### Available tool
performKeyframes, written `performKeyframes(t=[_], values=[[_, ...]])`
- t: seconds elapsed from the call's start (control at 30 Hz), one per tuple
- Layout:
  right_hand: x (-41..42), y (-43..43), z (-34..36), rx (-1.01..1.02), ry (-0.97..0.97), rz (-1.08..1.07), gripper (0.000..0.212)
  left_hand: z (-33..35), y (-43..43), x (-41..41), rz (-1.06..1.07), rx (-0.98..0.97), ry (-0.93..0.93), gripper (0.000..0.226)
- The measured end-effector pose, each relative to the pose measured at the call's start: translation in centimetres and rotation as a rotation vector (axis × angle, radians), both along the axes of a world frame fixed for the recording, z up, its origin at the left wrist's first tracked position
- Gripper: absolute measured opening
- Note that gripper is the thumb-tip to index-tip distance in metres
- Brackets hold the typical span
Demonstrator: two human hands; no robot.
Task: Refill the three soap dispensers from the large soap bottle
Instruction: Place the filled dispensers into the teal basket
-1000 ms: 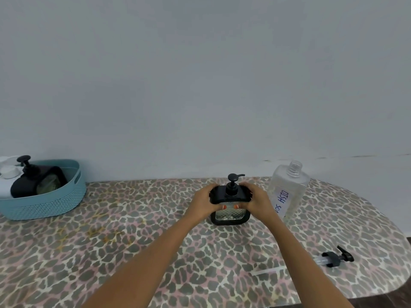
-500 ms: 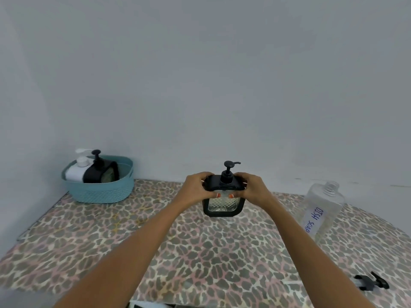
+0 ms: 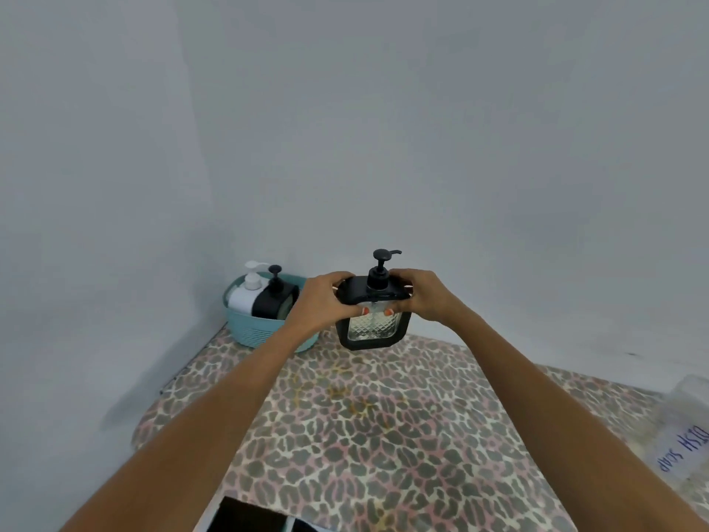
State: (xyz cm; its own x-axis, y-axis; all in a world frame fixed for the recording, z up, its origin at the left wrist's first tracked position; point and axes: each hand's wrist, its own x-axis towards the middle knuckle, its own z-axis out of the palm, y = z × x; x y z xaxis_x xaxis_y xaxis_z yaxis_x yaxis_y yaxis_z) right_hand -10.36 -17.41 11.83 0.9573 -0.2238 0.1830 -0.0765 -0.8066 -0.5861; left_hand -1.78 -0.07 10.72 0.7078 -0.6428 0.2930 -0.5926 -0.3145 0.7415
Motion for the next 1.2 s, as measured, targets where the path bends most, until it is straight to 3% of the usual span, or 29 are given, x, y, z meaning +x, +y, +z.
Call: performKeyframes(t=[0.27,0.67,1.0,1.2], values=[[8.6,2.3,1.6,-0.140,0.044,0.170,0.063,0.2,3.2,5.2,0.180,-0.044,-0.029,0.052],[17.4,3.3,0.8,-0.261,0.107,0.252,0.056,-2.0,3.5,9.2,0.385,-0.157,-0.025,0.043],[20.8,3.2,-3.5,-0.314,0.132,0.210,0.045,-5.8,1.8,10.1,0.465,-0.140,0.054,0.043],[21.8,3.4,-6.3,-0.365,0.171,0.206,0.043,-7.5,1.7,10.3,0.532,-0.014,0.024,0.050]])
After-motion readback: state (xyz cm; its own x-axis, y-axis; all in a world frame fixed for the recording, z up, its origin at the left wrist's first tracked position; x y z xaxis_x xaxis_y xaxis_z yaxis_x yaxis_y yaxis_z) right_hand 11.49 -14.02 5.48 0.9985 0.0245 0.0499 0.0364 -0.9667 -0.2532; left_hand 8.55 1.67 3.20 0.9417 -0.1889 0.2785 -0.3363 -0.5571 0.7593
